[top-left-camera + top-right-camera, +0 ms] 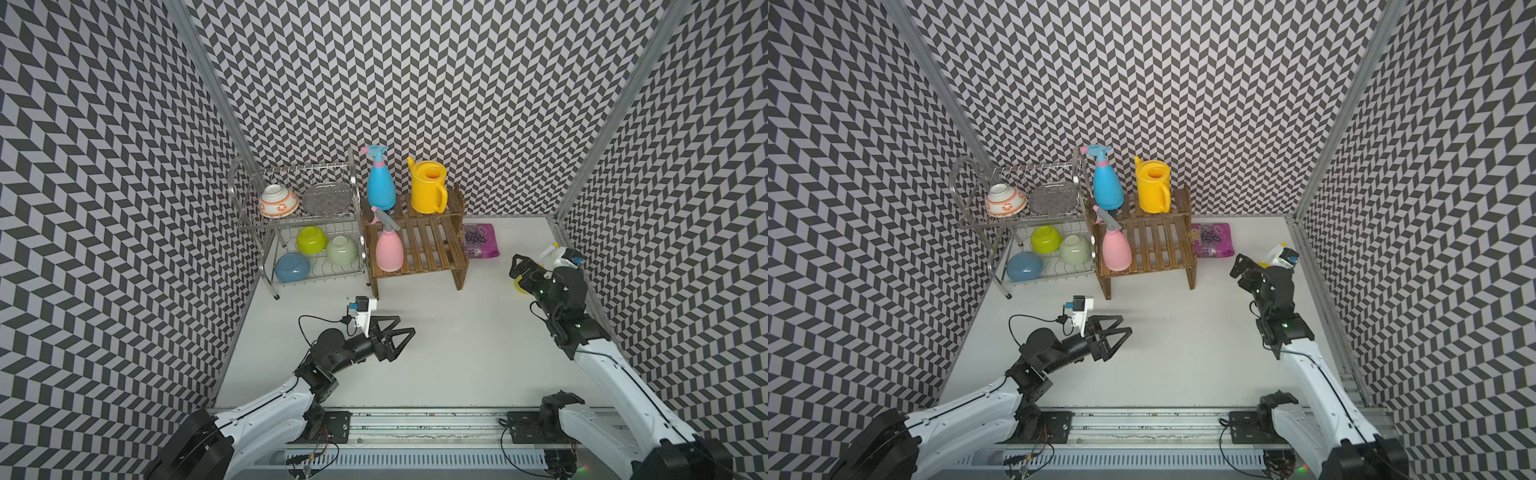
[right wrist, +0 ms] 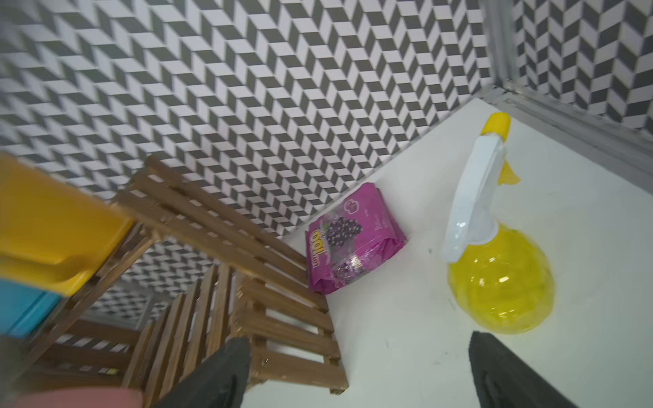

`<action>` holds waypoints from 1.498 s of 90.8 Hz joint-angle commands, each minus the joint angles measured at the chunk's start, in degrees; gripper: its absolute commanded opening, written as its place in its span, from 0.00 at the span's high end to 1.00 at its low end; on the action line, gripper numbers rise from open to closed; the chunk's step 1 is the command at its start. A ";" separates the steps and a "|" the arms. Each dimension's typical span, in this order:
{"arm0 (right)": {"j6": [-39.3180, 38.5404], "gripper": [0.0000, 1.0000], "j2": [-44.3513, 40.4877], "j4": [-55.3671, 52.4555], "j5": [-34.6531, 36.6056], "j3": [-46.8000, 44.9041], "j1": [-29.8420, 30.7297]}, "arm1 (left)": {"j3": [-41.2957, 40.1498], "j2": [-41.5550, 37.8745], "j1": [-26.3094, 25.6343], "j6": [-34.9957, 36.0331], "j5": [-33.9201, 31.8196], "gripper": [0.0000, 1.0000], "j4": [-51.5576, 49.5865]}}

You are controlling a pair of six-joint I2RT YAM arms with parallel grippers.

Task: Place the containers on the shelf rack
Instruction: 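Pick up a container from the center of the board.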

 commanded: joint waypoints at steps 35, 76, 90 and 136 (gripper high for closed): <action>5.40 0.00 19.19 -13.75 23.63 19.47 -0.04 | -0.13 -4.06 -0.88 1.48 -1.77 0.00 -1.91; 0.94 0.29 28.18 -11.85 22.64 24.66 -2.64 | -0.21 -4.96 -0.92 1.84 -2.49 0.00 -2.62; 0.54 0.38 29.21 -11.35 21.75 24.40 -4.18 | -0.17 -4.92 -0.90 1.84 -2.55 0.00 -2.64; -2.14 0.86 28.78 -11.66 18.45 23.57 -5.00 | -0.17 -5.38 -0.92 1.92 -2.95 0.00 -3.01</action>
